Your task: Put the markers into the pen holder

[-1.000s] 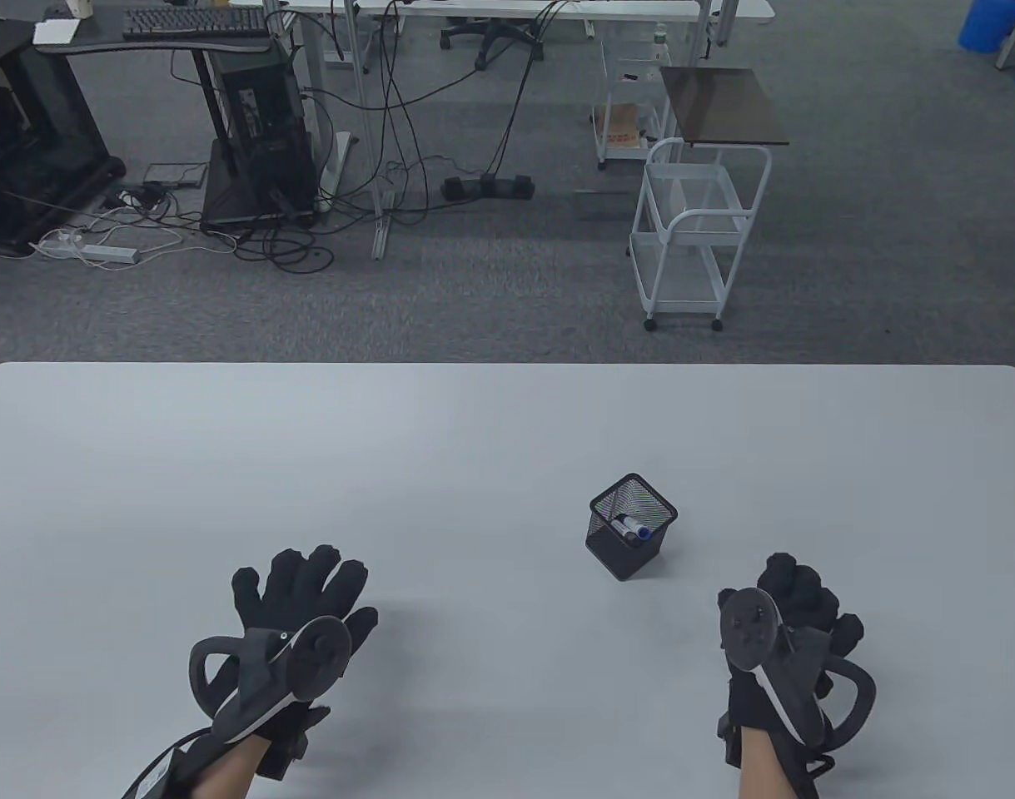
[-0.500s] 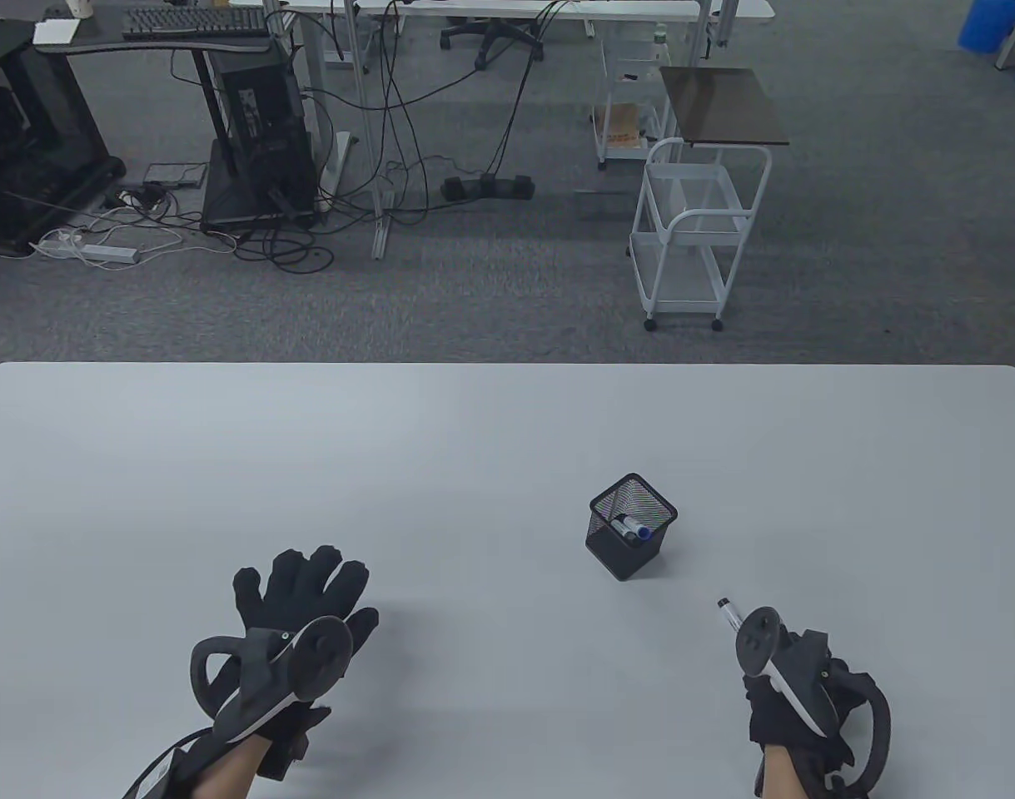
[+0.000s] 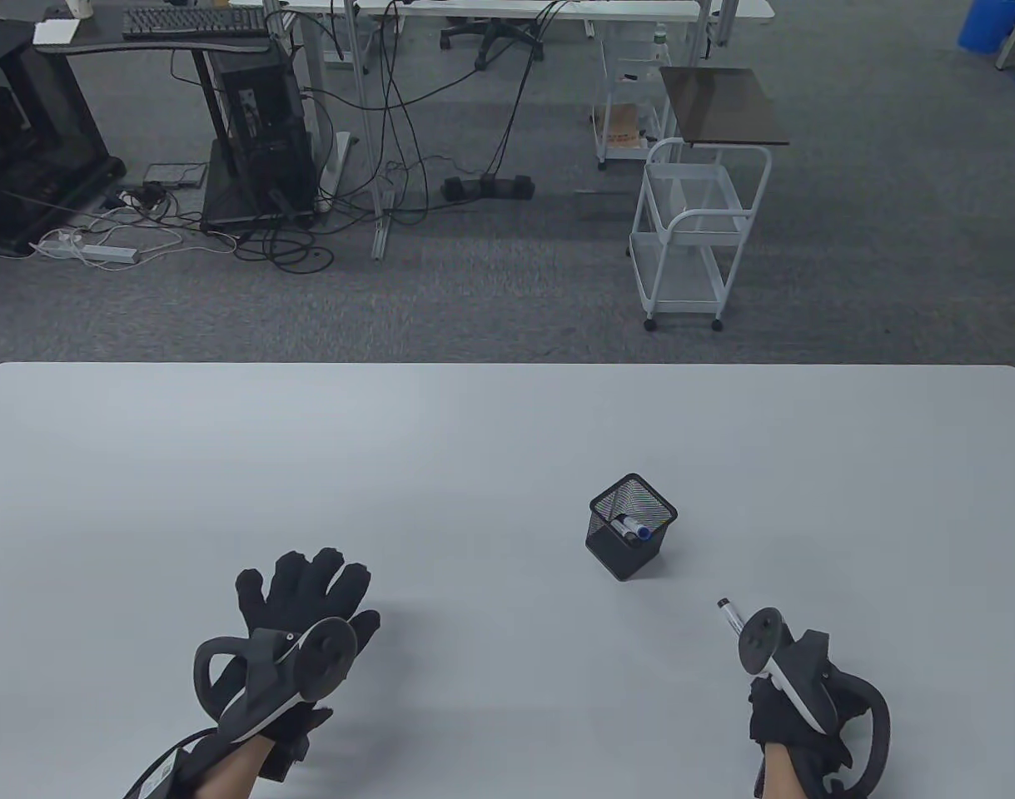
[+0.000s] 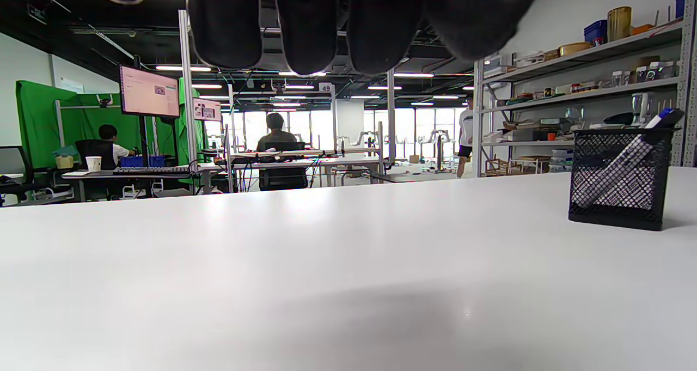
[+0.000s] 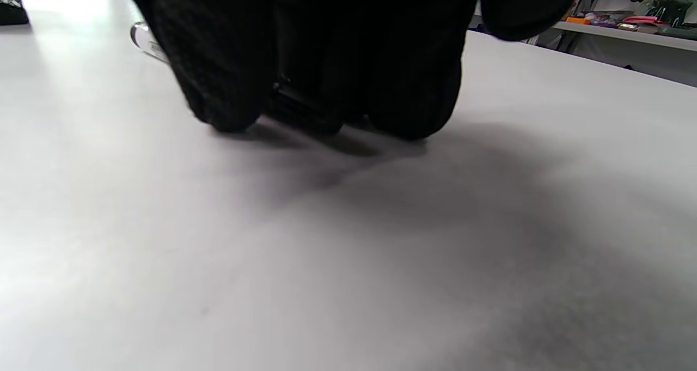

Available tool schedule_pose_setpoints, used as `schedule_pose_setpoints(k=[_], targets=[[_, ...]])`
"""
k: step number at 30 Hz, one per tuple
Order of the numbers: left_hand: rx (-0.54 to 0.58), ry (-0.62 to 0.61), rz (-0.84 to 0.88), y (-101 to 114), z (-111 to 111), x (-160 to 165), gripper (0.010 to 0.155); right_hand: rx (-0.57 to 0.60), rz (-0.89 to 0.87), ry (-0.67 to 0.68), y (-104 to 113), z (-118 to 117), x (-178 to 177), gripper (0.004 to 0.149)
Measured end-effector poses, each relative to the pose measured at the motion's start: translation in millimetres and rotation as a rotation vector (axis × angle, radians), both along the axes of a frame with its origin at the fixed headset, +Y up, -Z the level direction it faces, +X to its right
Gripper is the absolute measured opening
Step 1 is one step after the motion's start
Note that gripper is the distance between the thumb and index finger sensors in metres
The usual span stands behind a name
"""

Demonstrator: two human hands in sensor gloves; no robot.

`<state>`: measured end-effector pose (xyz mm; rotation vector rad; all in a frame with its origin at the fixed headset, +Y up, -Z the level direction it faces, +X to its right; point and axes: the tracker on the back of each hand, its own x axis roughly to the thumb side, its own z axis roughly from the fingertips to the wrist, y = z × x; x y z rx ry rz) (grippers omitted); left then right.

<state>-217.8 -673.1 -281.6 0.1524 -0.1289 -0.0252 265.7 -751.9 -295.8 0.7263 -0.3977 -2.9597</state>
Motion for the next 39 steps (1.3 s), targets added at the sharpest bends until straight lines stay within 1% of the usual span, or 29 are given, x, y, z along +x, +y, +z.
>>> schedule_pose_setpoints(k=[3, 9, 11, 14, 16, 19, 21, 22, 26, 28, 30, 31, 35, 39], targets=[[-0.001, 0.0, -0.001, 0, 0, 0, 0.059, 0.01, 0.012, -0.001, 1, 1, -1, 0.05], [-0.007, -0.002, -0.005, -1, 0, 1, 0.059, 0.032, 0.023, 0.02, 1, 2, -1, 0.049], [-0.006, -0.003, -0.004, -1, 0, 1, 0.059, 0.054, 0.028, 0.016, 2, 3, 0, 0.049], [-0.005, -0.002, 0.001, -1, 0, 1, 0.059, 0.132, -0.022, 0.015, 9, 6, -1, 0.048], [-0.004, -0.001, 0.004, -1, -1, 0, 0.06, 0.196, -0.011, 0.019, 17, 7, -5, 0.048], [-0.003, 0.0, 0.007, -1, -1, 0, 0.06, 0.295, -0.007, 0.024, 35, 9, -13, 0.047], [-0.002, 0.0, 0.008, -1, -1, -1, 0.06, 0.322, -0.028, 0.024, 48, 9, -17, 0.047], [-0.002, 0.001, 0.009, -1, -1, -1, 0.06, 0.376, -0.043, 0.02, 61, 11, -21, 0.047], [0.001, 0.002, 0.012, -1, -1, -2, 0.06, 0.504, -0.07, 0.027, 86, 15, -33, 0.046], [0.004, 0.002, 0.012, -1, -1, -2, 0.06, 0.604, -0.066, 0.039, 100, 17, -44, 0.045], [0.005, 0.001, 0.013, -1, -1, -2, 0.06, 0.663, -0.074, 0.047, 109, 18, -54, 0.045], [0.005, 0.0, 0.014, -1, -1, -2, 0.06, 0.716, -0.076, 0.056, 115, 19, -61, 0.045], [0.005, 0.0, 0.011, -1, -2, -2, 0.06, 0.791, -0.084, 0.072, 127, 18, -81, 0.046], [0.004, -0.001, 0.011, -2, -1, -2, 0.06, 0.833, -0.104, 0.097, 131, 13, -101, 0.045]])
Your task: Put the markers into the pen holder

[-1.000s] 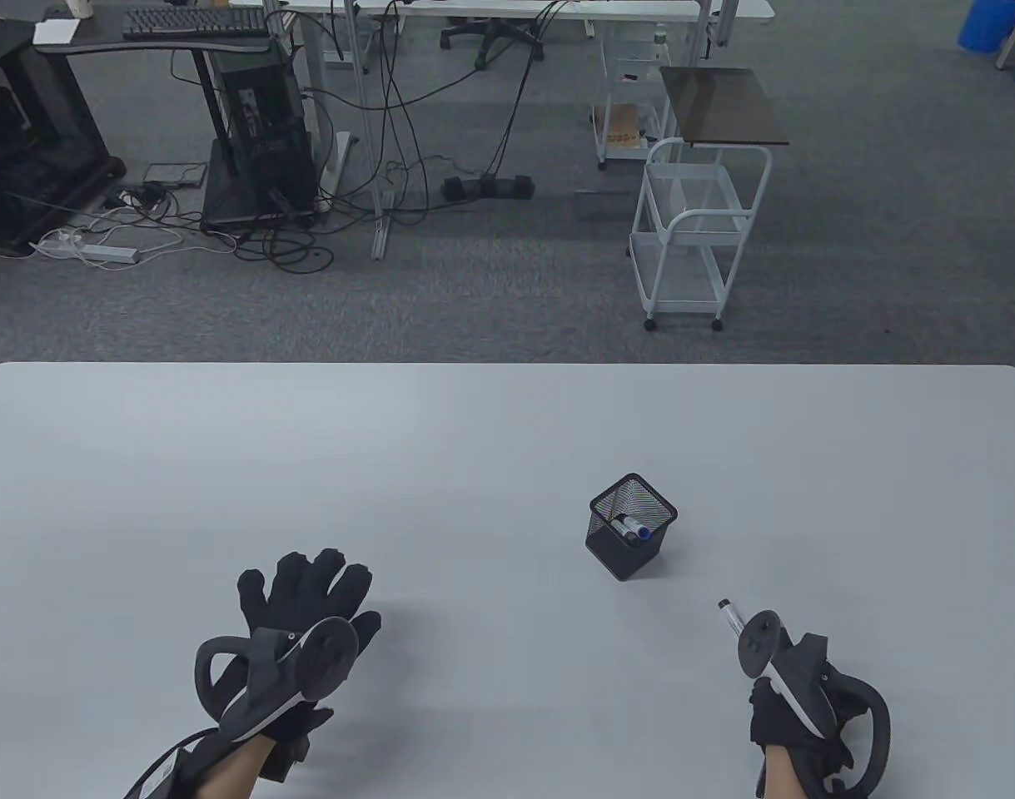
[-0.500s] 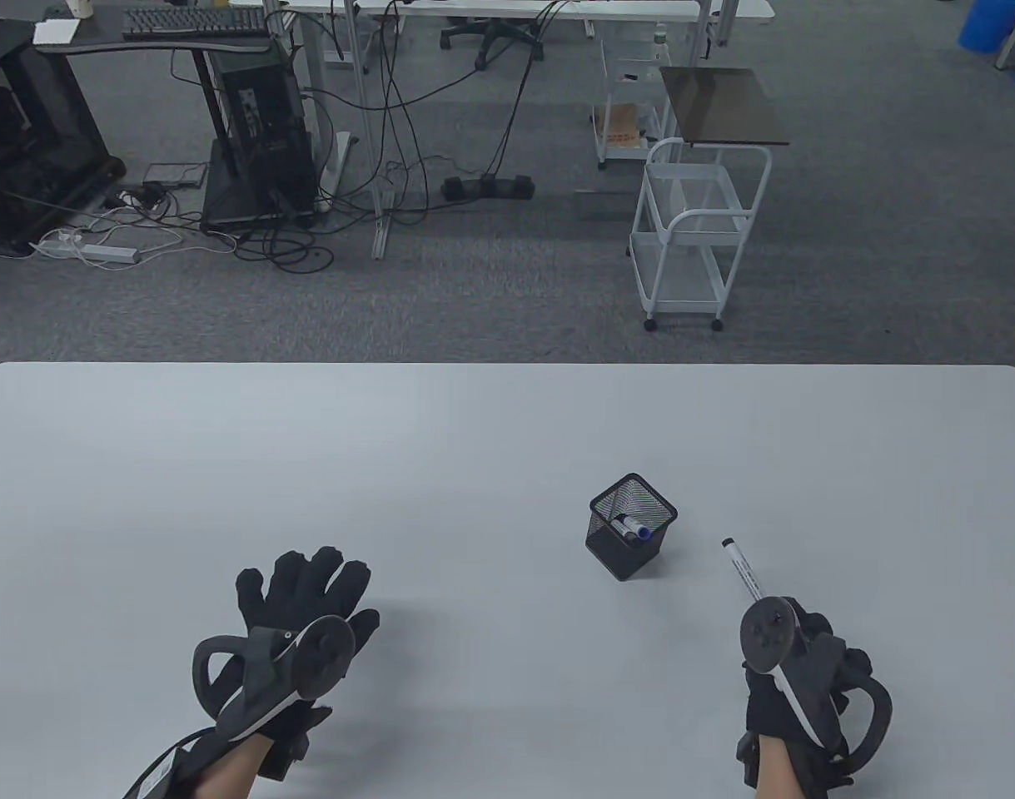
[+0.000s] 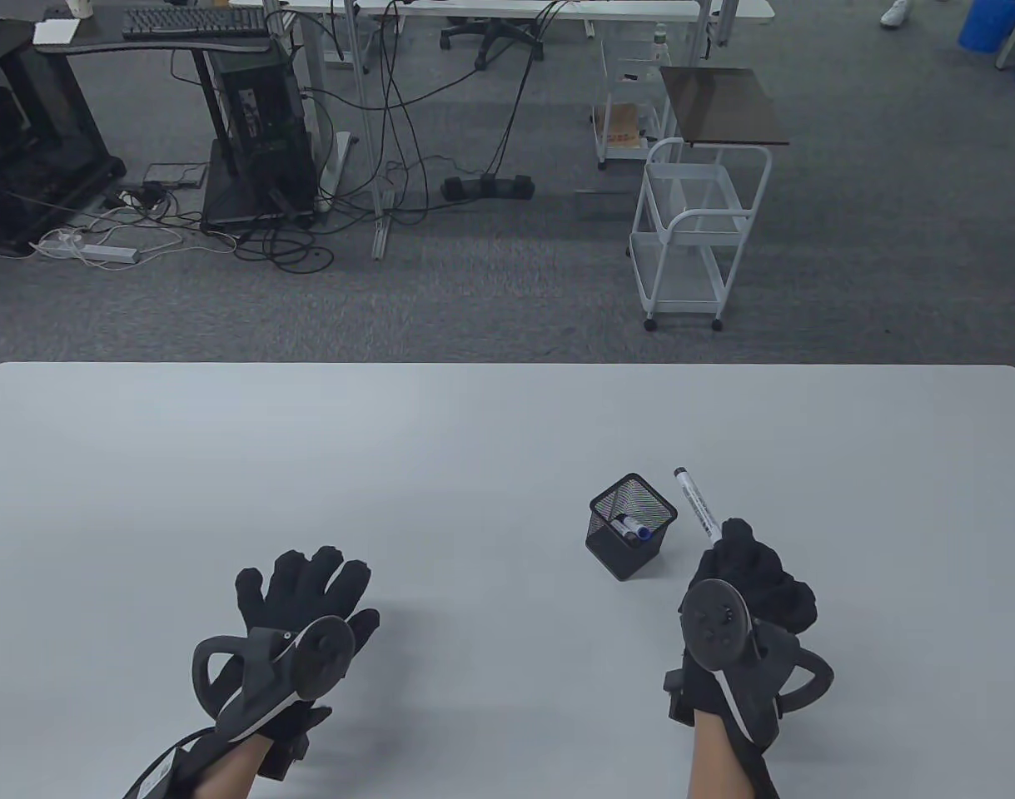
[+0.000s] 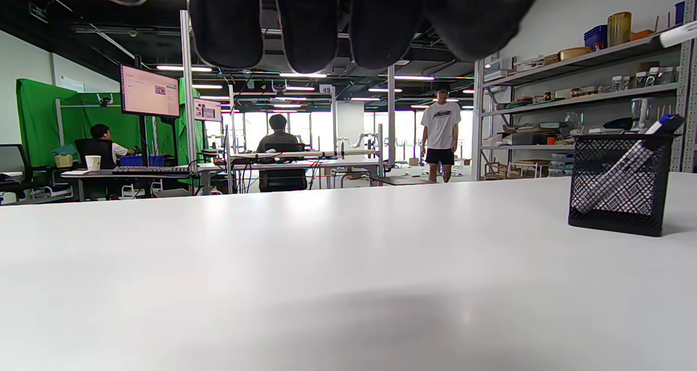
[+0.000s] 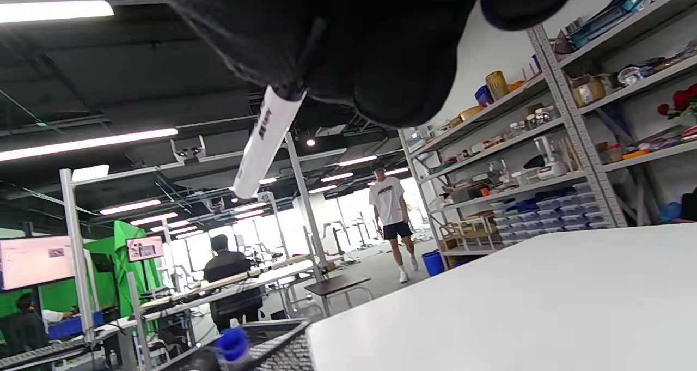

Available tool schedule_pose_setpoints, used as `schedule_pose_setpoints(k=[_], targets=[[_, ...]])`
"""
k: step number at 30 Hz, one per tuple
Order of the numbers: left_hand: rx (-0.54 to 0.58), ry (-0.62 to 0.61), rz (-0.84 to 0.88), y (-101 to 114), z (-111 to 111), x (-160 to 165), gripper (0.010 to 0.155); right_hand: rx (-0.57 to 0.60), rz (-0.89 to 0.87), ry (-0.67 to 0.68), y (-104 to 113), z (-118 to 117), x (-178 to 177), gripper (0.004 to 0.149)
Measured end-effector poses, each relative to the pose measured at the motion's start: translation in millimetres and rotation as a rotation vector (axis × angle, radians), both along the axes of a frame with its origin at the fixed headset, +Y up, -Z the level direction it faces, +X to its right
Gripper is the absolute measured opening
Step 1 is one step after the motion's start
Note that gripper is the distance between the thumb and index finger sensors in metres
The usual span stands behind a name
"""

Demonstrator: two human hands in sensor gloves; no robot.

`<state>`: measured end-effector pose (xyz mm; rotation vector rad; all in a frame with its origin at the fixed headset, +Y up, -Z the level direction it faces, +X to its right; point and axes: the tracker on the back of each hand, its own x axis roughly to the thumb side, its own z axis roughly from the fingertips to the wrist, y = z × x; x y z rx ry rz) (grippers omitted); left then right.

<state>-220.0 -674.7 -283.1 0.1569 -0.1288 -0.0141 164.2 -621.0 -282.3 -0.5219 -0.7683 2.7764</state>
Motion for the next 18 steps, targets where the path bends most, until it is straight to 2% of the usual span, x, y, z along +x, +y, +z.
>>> schedule_pose_setpoints(k=[8, 18], targets=[[-0.002, -0.002, -0.002, 0, 0, 0, 0.06, 0.099, 0.041, 0.024, -13, -10, -29, 0.042], [-0.017, -0.001, -0.021, -6, -2, 2, 0.06, 0.037, 0.082, 0.072, -24, -23, -38, 0.043]])
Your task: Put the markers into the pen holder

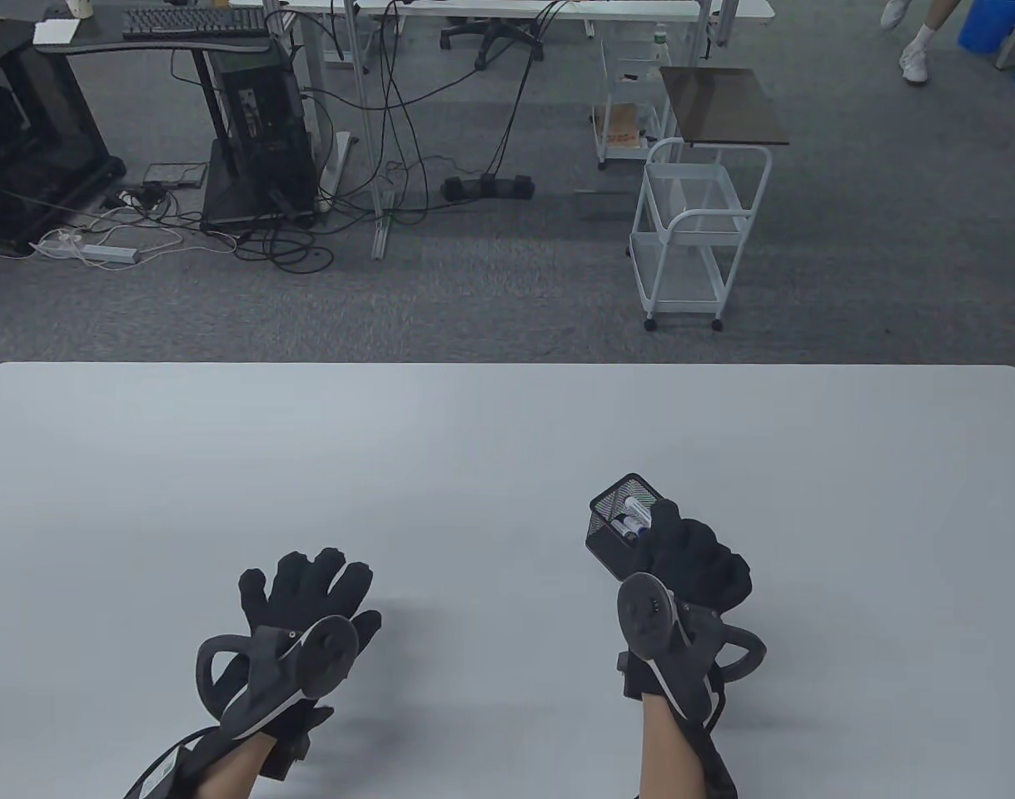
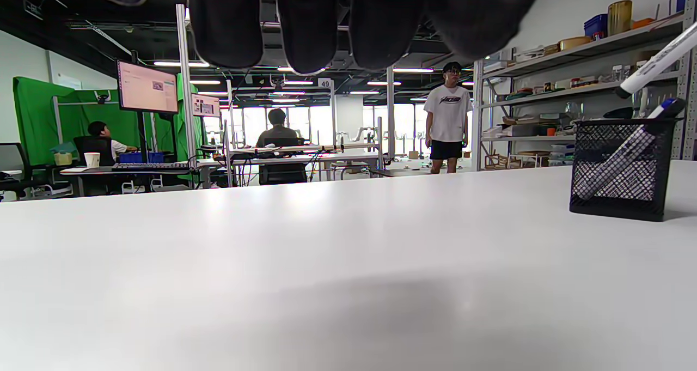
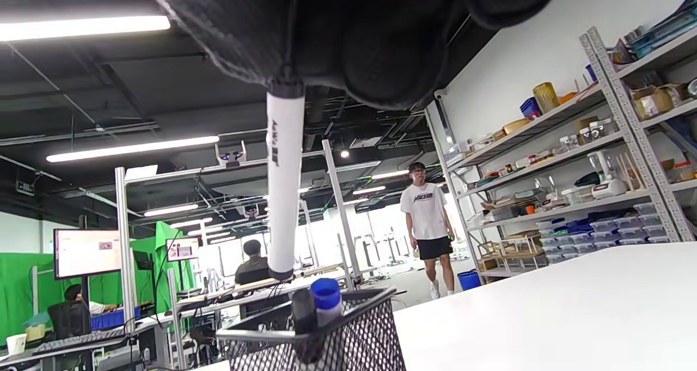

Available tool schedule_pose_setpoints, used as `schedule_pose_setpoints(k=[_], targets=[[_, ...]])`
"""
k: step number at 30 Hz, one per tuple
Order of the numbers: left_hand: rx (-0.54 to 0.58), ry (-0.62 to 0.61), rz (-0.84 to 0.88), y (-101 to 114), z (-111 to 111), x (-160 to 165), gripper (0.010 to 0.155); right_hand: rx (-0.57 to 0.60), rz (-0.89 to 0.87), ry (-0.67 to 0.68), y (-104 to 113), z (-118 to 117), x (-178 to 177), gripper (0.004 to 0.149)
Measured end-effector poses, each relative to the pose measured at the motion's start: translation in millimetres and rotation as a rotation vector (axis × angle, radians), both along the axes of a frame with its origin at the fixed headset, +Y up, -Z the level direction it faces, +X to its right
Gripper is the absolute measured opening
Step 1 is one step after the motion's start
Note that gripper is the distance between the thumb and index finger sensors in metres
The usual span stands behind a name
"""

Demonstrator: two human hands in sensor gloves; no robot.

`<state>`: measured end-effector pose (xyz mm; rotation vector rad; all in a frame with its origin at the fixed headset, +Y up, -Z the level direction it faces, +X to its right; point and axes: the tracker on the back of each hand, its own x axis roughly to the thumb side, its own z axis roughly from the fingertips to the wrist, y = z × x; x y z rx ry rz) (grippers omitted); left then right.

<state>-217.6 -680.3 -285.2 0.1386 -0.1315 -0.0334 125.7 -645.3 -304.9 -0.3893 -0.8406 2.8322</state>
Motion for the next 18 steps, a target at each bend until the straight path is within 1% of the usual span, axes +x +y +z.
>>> schedule_pose_setpoints(k=[9, 18], targets=[[-0.013, 0.0, -0.01, -2, -1, 2, 0.06, -0.062, 0.103, 0.005, -11, -11, -14, 0.043], [-0.02, 0.0, -0.018, -2, -1, 3, 0.06, -0.095, 0.109, 0.001, -20, -17, -13, 0.045]])
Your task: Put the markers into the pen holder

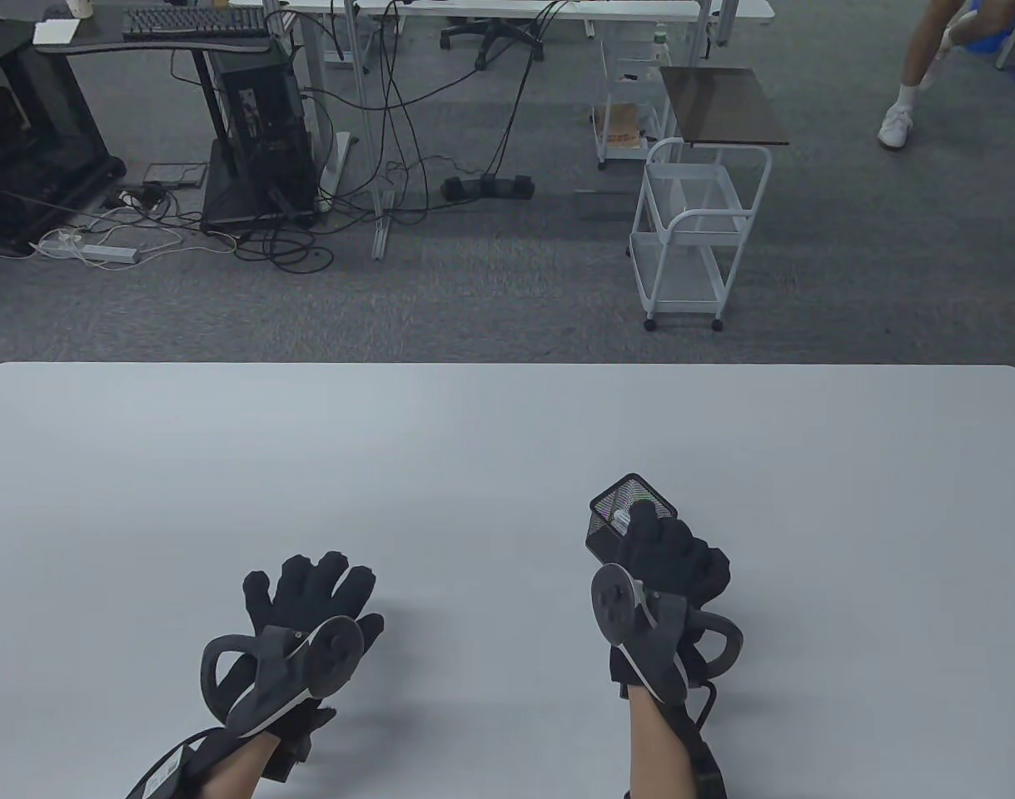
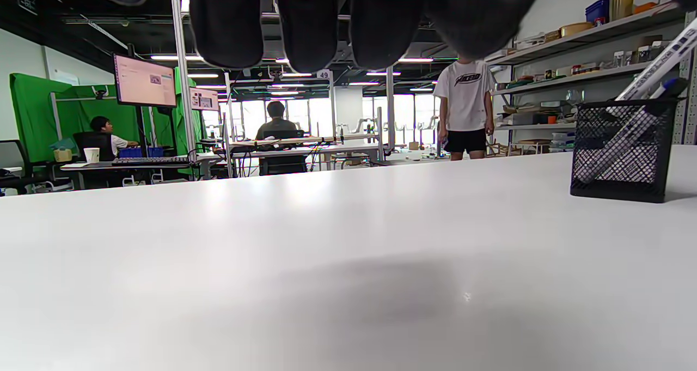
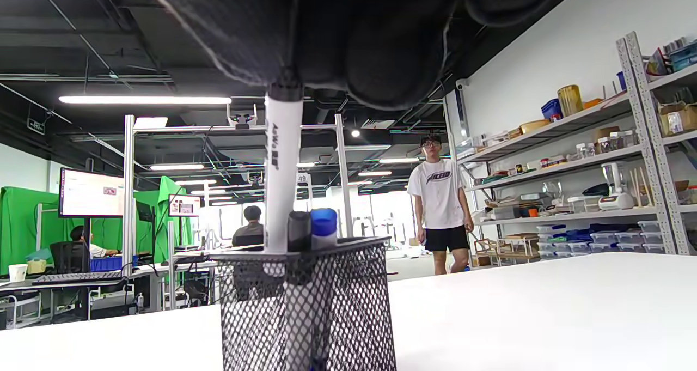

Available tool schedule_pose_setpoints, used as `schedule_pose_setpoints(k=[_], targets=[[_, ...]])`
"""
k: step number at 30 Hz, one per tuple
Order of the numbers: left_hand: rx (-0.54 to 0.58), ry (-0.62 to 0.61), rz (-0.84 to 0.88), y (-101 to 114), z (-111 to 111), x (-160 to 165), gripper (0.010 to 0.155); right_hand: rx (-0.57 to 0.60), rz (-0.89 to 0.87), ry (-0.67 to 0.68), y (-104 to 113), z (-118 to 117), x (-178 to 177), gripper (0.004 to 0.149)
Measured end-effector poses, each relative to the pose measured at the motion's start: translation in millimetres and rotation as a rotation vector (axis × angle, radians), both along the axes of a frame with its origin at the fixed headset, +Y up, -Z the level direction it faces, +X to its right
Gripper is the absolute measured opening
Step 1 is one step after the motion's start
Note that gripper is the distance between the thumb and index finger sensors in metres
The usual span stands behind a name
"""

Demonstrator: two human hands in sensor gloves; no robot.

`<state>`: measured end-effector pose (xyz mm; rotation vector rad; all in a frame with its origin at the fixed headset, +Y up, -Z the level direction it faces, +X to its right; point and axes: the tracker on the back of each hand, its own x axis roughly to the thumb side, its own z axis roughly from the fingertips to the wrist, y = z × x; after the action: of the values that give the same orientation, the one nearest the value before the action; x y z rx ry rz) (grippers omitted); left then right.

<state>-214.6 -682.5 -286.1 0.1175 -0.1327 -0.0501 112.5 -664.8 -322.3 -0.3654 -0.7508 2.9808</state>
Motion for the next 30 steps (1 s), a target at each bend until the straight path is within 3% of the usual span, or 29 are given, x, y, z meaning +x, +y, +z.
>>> schedule_pose_setpoints(k=[30], targets=[[-0.009, 0.003, -0.008, -0.8, -0.7, 0.6, 0.06, -0.017, 0.001, -0.007, -5.6, -3.7, -0.6, 0.048]])
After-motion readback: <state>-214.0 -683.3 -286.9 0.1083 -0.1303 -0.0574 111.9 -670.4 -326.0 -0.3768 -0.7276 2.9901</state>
